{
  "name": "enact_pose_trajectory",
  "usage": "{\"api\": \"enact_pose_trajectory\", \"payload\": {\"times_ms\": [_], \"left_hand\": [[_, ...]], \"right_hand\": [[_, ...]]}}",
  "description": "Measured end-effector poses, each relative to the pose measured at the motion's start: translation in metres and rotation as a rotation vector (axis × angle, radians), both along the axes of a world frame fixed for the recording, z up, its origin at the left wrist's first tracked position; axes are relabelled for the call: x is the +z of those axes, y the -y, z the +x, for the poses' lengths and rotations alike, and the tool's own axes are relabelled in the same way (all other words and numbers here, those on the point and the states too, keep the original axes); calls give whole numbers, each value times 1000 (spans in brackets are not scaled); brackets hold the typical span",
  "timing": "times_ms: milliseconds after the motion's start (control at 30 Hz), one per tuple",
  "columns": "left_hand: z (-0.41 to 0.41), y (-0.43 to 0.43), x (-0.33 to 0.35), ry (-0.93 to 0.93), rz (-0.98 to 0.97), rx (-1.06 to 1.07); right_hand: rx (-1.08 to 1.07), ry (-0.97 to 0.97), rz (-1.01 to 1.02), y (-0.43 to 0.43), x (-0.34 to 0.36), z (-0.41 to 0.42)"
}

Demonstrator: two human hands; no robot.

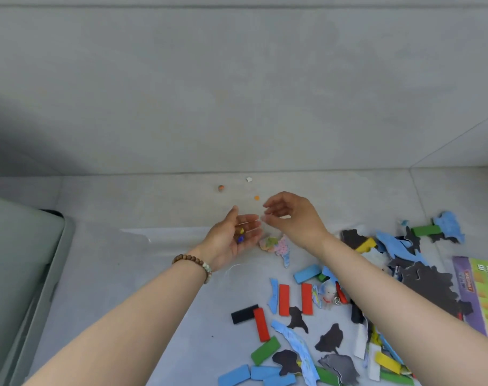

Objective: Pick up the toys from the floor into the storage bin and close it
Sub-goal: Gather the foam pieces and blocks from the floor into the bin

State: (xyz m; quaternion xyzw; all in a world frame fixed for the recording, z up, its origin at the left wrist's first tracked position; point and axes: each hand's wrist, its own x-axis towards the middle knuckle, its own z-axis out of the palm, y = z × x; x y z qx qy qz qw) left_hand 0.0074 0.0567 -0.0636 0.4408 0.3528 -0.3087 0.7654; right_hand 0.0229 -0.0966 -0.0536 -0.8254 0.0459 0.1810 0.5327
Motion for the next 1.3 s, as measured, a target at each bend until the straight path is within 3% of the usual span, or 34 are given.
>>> {"api": "enact_pose_trajectory", "payload": {"times_ms": [67, 167, 300, 367, 567, 633, 700, 767, 833, 967, 1067, 1133, 1300], "left_hand": [[3, -13, 3, 1, -61, 67], [7, -39, 5, 0, -8, 179], [5, -74, -3, 58, 388, 55], [0, -83, -8, 106, 475, 26], [-8, -88, -7, 97, 333, 155], [-8, -85, -2, 28, 206, 222], [-9, -79, 3, -20, 105, 227], [-11, -69, 6, -36, 30, 168], [-13, -56, 10, -37, -20, 104], [-22, -34, 14, -18, 66, -29], [-34, -27, 12, 26, 176, -120], [-43, -27, 10, 42, 232, -120], [-68, -27, 7, 39, 296, -123]], "right_hand": [[86, -37, 135, -37, 15, 5], [102, 27, 141, -66, 18, 21], [94, 69, -95, -81, -8, 52], [126, 59, -228, -92, -24, 62], [362, 170, -552, -99, -48, 54], [283, 143, -474, -91, -42, 49], [171, 106, -218, -85, -25, 39], [254, 109, -56, -80, -1, 26], [381, 76, -25, -67, 15, 14], [143, 69, -152, -3, 10, 0], [236, -83, -367, 27, -12, -25], [237, -93, -403, 22, -28, -41], [-184, -24, -360, -11, -46, -57]]}}
